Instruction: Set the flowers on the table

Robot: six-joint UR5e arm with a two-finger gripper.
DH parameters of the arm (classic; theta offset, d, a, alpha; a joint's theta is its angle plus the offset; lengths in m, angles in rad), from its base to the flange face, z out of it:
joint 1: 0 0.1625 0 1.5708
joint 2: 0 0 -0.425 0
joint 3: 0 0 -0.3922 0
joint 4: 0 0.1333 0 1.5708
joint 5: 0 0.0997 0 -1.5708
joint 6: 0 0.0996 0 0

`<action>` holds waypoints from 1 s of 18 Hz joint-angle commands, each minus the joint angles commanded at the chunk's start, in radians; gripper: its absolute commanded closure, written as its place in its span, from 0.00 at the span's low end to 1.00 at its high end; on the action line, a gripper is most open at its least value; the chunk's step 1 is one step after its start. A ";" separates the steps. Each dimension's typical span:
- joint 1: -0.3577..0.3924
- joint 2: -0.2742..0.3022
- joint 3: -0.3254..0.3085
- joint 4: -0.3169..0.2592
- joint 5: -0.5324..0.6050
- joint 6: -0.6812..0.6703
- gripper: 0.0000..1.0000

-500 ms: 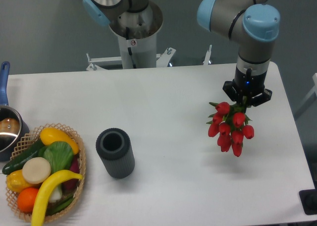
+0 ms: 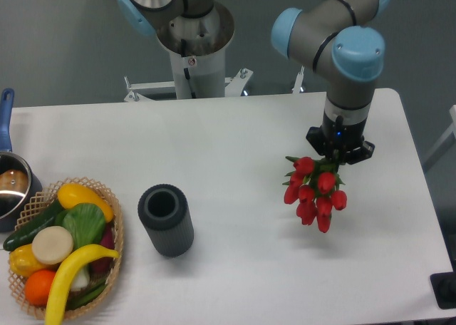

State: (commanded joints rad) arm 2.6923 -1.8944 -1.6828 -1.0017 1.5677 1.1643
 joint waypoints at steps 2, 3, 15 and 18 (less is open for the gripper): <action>-0.012 -0.003 -0.009 0.003 -0.006 -0.003 0.94; -0.017 -0.006 -0.009 0.003 -0.011 -0.003 0.91; -0.008 -0.011 -0.020 0.032 -0.020 -0.002 0.00; 0.027 0.011 -0.021 0.034 -0.020 0.006 0.00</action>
State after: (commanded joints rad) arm 2.7197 -1.8838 -1.7042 -0.9679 1.5478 1.1704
